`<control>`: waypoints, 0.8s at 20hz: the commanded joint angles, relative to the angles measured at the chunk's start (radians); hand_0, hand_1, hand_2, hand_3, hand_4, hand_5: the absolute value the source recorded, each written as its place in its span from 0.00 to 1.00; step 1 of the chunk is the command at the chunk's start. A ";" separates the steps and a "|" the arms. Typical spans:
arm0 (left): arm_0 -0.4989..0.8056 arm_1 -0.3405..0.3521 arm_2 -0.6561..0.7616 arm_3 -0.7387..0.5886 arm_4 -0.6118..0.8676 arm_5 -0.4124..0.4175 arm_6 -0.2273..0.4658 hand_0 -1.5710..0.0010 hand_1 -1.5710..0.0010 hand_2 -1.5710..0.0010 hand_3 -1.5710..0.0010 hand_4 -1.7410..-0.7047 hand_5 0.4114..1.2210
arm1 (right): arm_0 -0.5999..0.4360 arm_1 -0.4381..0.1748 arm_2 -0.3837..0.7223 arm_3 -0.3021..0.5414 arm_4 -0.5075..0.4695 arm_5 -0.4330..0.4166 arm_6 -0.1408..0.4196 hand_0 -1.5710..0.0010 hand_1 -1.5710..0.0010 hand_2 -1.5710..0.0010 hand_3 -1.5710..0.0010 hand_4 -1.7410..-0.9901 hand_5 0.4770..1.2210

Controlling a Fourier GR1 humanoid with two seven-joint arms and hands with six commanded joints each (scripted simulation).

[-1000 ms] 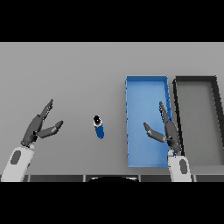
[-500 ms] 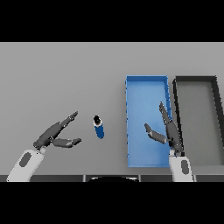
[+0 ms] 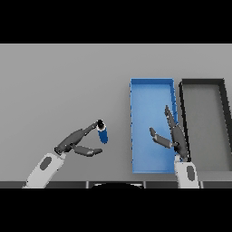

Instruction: Pick up the blue pipe and place it into the blue bin.

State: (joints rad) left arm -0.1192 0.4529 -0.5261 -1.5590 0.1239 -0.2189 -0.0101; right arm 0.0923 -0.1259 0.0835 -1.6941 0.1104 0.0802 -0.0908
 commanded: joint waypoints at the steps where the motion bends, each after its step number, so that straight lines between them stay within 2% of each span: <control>1: -0.005 -0.021 -0.011 0.022 -0.011 0.002 -0.008 1.00 1.00 1.00 1.00 0.61 0.04 | 0.010 0.004 0.005 -0.008 0.003 -0.001 -0.004 1.00 1.00 1.00 1.00 0.62 0.18; 5: -0.060 -0.097 -0.024 0.108 -0.016 -0.011 -0.012 1.00 1.00 1.00 1.00 0.61 0.04 | 0.036 -0.003 0.002 -0.024 -0.001 0.004 -0.017 1.00 1.00 1.00 1.00 0.62 0.17; 6: -0.077 -0.113 -0.028 0.137 -0.038 0.003 -0.011 1.00 1.00 1.00 1.00 0.62 0.04 | 0.026 -0.002 0.002 -0.032 0.002 -0.003 0.004 1.00 1.00 1.00 1.00 0.63 0.16; 8: -0.090 -0.135 -0.034 0.171 -0.065 0.015 -0.065 1.00 1.00 1.00 1.00 0.64 0.04 | 0.024 -0.007 -0.005 -0.020 -0.003 0.000 0.014 1.00 1.00 1.00 1.00 0.63 0.16; 11: -0.118 -0.182 -0.019 0.216 -0.022 -0.011 -0.101 1.00 1.00 0.99 0.99 0.61 0.12 | 0.025 -0.005 -0.003 -0.012 -0.001 0.002 0.004 1.00 1.00 1.00 1.00 0.63 0.17; 12: -0.116 -0.200 -0.015 0.229 -0.008 -0.014 -0.114 1.00 0.98 0.93 0.94 0.58 0.17 | 0.031 -0.013 -0.012 -0.012 -0.011 0.009 -0.006 1.00 1.00 1.00 1.00 0.63 0.17; 13: -0.118 -0.220 -0.003 0.236 0.010 -0.003 -0.107 0.99 0.90 0.81 0.84 0.51 0.24 | 0.030 -0.008 -0.008 -0.008 -0.008 0.007 -0.006 1.00 1.00 1.00 1.00 0.64 0.17; 14: -0.118 -0.243 0.003 0.239 0.031 0.001 -0.094 0.88 0.78 0.69 0.67 0.47 0.39 | 0.024 0.001 0.000 -0.011 0.000 0.002 -0.004 1.00 1.00 1.00 1.00 0.64 0.17; 16: -0.100 -0.262 0.002 0.236 0.033 0.022 -0.095 0.57 0.50 0.44 0.44 0.31 0.61 | 0.025 -0.003 -0.001 -0.010 -0.002 0.006 -0.011 1.00 1.00 1.00 1.00 0.64 0.17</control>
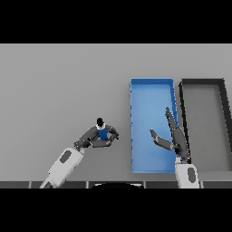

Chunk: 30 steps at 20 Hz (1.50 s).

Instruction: Pick up the blue pipe and place it into the blue bin.

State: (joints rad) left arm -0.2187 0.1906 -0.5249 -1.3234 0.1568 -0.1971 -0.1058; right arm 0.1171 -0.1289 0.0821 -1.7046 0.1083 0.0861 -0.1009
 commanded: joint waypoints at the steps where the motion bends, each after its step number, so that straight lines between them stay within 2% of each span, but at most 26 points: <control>1: -0.008 -0.012 0.001 0.009 -0.008 0.016 0.004 0.46 0.40 0.36 0.36 0.25 0.69 | 0.002 -0.002 -0.005 -0.005 -0.007 0.002 -0.005 1.00 1.00 1.00 1.00 0.64 0.18; 4: -0.004 -0.025 -0.014 0.010 -0.035 0.041 -0.034 0.24 0.20 0.18 0.23 0.13 0.84 | -0.014 -0.004 -0.005 0.007 0.004 -0.006 0.011 1.00 1.00 1.00 1.00 0.64 0.18; 6: 0.007 -0.012 -0.025 -0.013 -0.053 0.059 -0.061 0.15 0.13 0.12 0.17 0.09 0.90 | 0.004 0.003 0.008 0.003 0.008 0.002 -0.007 1.00 1.00 1.00 1.00 0.65 0.19; 9: 0.015 -0.027 -0.044 -0.060 -0.062 0.079 -0.089 0.08 0.07 0.06 0.12 0.05 0.95 | -0.027 0.001 0.000 0.014 0.012 -0.009 0.016 1.00 1.00 1.00 1.00 0.66 0.19; 13: -0.018 -0.024 -0.042 -0.147 -0.029 0.060 -0.096 0.03 0.03 0.02 0.09 0.03 0.98 | -0.009 -0.008 -0.001 0.021 0.017 -0.003 -0.008 1.00 1.00 1.00 1.00 0.67 0.20; 21: -0.084 -0.016 -0.059 -0.262 0.013 0.034 0.046 0.01 0.00 0.00 0.08 0.01 1.00 | -0.004 -0.011 -0.002 0.007 0.026 -0.011 -0.017 1.00 1.00 1.00 1.00 0.73 0.21; 26: -0.077 -0.015 -0.066 -0.271 0.015 0.030 0.069 0.00 0.00 0.00 0.08 0.01 1.00 | -0.004 -0.015 -0.006 0.008 0.021 -0.007 -0.020 1.00 1.00 1.00 1.00 0.75 0.20; 30: -0.069 -0.002 -0.070 -0.280 0.009 0.028 0.075 0.00 0.00 0.00 0.08 0.01 1.00 | 0.007 -0.016 -0.003 0.000 0.019 -0.002 -0.030 1.00 1.00 1.00 1.00 0.71 0.20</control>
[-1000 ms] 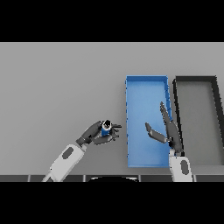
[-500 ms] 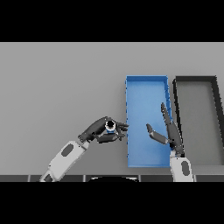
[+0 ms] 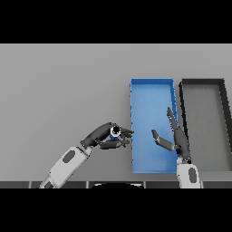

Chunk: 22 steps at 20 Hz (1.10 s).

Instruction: Pick up the blue pipe and place it into the blue bin.

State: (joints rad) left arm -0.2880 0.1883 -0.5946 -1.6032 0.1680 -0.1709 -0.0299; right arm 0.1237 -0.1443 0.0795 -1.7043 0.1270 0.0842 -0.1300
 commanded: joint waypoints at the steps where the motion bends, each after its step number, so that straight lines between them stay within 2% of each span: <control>1: -0.001 0.002 0.003 0.000 -0.005 0.005 -0.003 0.00 0.00 0.00 0.08 0.01 1.00 | 0.003 -0.002 -0.006 -0.009 -0.010 0.001 0.000 1.00 1.00 1.00 1.00 0.71 0.19; 3: -0.013 -0.004 0.006 0.014 -0.004 -0.001 -0.009 0.00 0.00 0.00 0.08 0.01 1.00 | 0.001 0.002 -0.002 -0.021 -0.029 0.016 -0.004 1.00 1.00 1.00 1.00 0.73 0.19; 5: -0.011 -0.005 0.007 0.018 -0.002 -0.001 -0.012 0.00 0.00 0.00 0.08 0.01 1.00 | -0.013 -0.018 -0.014 -0.058 -0.124 0.085 0.004 1.00 1.00 1.00 1.00 0.72 0.17; 8: -0.009 -0.003 0.000 0.011 -0.010 -0.002 -0.009 0.00 0.00 0.00 0.08 0.01 1.00 | -0.053 -0.093 -0.009 -0.147 -0.265 0.209 0.087 1.00 1.00 1.00 1.00 0.70 0.11; 12: -0.021 -0.011 0.008 0.026 -0.003 -0.005 0.000 0.00 0.00 0.00 0.08 0.01 1.00 | -0.148 -0.190 0.037 -0.255 -0.351 0.301 0.217 1.00 1.00 1.00 1.00 0.62 0.06; 15: -0.024 -0.003 0.013 0.022 -0.004 -0.006 0.003 0.00 0.00 0.00 0.08 0.01 1.00 | -0.229 -0.212 0.088 -0.296 -0.410 0.347 0.296 1.00 1.00 1.00 1.00 0.58 0.06; 17: -0.025 -0.012 0.003 0.038 -0.017 -0.004 0.014 0.00 0.00 0.00 0.09 0.01 1.00 | -0.293 -0.222 0.121 -0.317 -0.428 0.359 0.349 1.00 1.00 1.00 1.00 0.59 0.06; 19: -0.025 -0.006 0.004 0.031 -0.027 -0.003 -0.005 0.00 0.00 0.00 0.09 0.01 1.00 | -0.353 -0.220 0.155 -0.317 -0.447 0.373 0.398 1.00 1.00 1.00 1.00 0.59 0.07; 22: -0.031 -0.013 0.008 0.047 -0.017 -0.014 -0.006 0.00 0.00 0.00 0.09 0.01 1.00 | -0.432 -0.217 0.197 -0.307 -0.450 0.413 0.416 1.00 1.00 1.00 1.00 0.58 0.07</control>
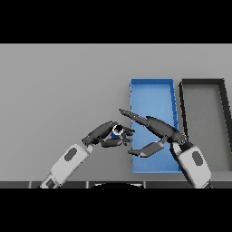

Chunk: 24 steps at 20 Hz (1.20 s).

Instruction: Pick up the blue pipe and place it into the blue bin.

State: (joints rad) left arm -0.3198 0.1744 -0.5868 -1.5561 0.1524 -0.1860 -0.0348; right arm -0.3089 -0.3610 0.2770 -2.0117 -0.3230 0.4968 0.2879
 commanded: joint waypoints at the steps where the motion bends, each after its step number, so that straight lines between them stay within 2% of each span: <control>1: 0.003 0.005 0.001 -0.003 0.001 -0.004 -0.009 0.00 0.00 0.00 0.09 0.01 1.00 | -0.016 0.002 0.011 0.009 -0.001 0.011 0.009 1.00 1.00 1.00 1.00 0.59 0.07; 4: 0.003 0.003 0.002 0.001 0.007 -0.021 -0.041 0.00 0.00 0.00 0.07 0.01 1.00 | -0.087 0.053 0.055 0.068 0.015 0.031 0.028 1.00 1.00 1.00 1.00 0.64 0.07; 10: -0.004 -0.005 0.009 0.011 0.033 -0.042 -0.029 0.00 0.00 0.00 0.04 0.01 1.00 | -0.190 0.128 0.094 0.164 0.026 0.038 0.083 1.00 1.00 1.00 1.00 0.69 0.05; 13: 0.005 0.008 0.009 0.010 0.039 -0.058 -0.021 0.00 0.00 0.00 0.08 0.02 1.00 | -0.230 0.154 0.100 0.220 0.038 0.054 0.077 1.00 0.99 0.97 1.00 0.68 0.05; 14: -0.010 0.008 0.019 0.003 0.065 -0.072 -0.003 0.00 0.00 0.00 0.06 0.02 1.00 | -0.250 0.166 0.101 0.248 0.041 0.061 0.073 0.99 0.98 0.96 0.99 0.67 0.05; 15: -0.018 0.003 0.017 0.017 0.068 -0.081 -0.028 0.00 0.00 0.00 0.11 0.02 1.00 | -0.263 0.170 0.102 0.250 0.027 0.070 0.083 0.97 0.95 0.93 0.97 0.63 0.06; 16: -0.020 0.006 0.014 0.015 0.035 -0.068 -0.067 0.05 0.11 0.13 0.27 0.11 1.00 | -0.271 0.173 0.107 0.266 0.025 0.085 0.075 0.91 0.89 0.88 0.93 0.58 0.06; 18: -0.038 0.033 -0.022 0.012 -0.068 -0.027 0.003 0.37 0.43 0.44 0.53 0.15 1.00 | -0.295 0.186 0.116 0.285 0.031 0.099 0.094 0.70 0.68 0.68 0.76 0.47 0.08; 19: -0.032 0.038 -0.018 0.001 -0.073 -0.015 -0.010 0.44 0.47 0.49 0.58 0.13 1.00 | -0.298 0.186 0.122 0.285 0.023 0.114 0.088 0.56 0.54 0.55 0.64 0.38 0.10; 20: -0.029 0.042 -0.016 -0.002 -0.070 -0.015 -0.012 0.43 0.45 0.46 0.58 0.10 1.00 | -0.301 0.189 0.121 0.296 0.004 0.123 0.086 0.44 0.44 0.44 0.55 0.32 0.13; 21: -0.021 0.026 -0.010 -0.007 -0.049 -0.012 -0.023 0.34 0.36 0.37 0.60 0.08 0.96 | -0.297 0.200 0.127 0.293 -0.022 0.114 0.109 0.36 0.35 0.35 0.47 0.27 0.17; 23: -0.006 0.005 0.005 -0.004 -0.003 -0.020 -0.050 0.22 0.23 0.24 0.67 0.05 0.98 | -0.292 0.223 0.134 0.288 -0.050 0.079 0.140 0.23 0.22 0.22 0.30 0.33 0.31; 24: 0.008 -0.002 0.006 -0.017 0.020 -0.026 -0.045 0.18 0.18 0.19 0.66 0.04 0.98 | -0.284 0.232 0.134 0.283 -0.041 0.069 0.116 0.18 0.18 0.18 0.24 0.35 0.45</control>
State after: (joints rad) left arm -0.3109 0.1727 -0.5811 -1.5729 0.1732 -0.2152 -0.0830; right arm -0.5927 -0.1282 0.4102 -1.7292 -0.3647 0.5658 0.3999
